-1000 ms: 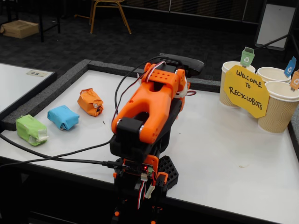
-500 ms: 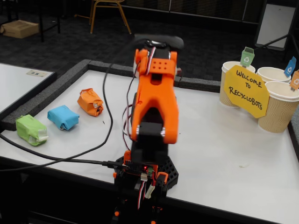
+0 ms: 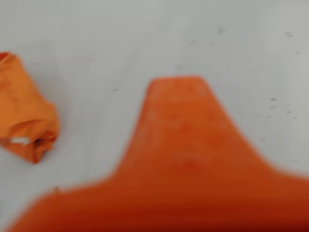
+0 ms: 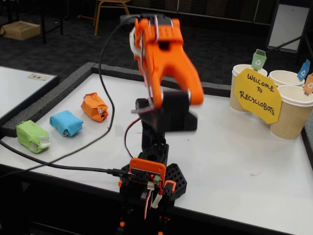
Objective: Sort rubbish by color.
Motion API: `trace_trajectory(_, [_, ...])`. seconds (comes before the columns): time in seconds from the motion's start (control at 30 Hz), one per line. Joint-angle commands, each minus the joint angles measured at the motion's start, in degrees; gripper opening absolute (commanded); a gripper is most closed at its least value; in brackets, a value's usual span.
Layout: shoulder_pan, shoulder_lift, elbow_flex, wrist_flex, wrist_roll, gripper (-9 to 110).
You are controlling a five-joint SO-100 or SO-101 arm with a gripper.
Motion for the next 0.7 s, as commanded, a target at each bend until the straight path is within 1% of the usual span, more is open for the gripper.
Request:
trace_trajectory(0.0, [-6.0, -9.2, -16.0, 3.0, -0.8, 16])
trace_trajectory(0.1, [-9.7, -11.5, -20.6, 6.6, 1.6, 17])
trace_trajectory(0.23, [-10.0, -23.2, -30.8, 14.1, 2.5, 17])
trace_trajectory(0.37, [-10.0, -30.8, -35.6, 17.6, 3.0, 17])
trace_trajectory(0.47, [-10.2, -34.3, -36.1, 17.8, 5.7, 17])
trace_trajectory(0.67, [-11.8, -39.8, -38.0, 17.8, 6.0, 17])
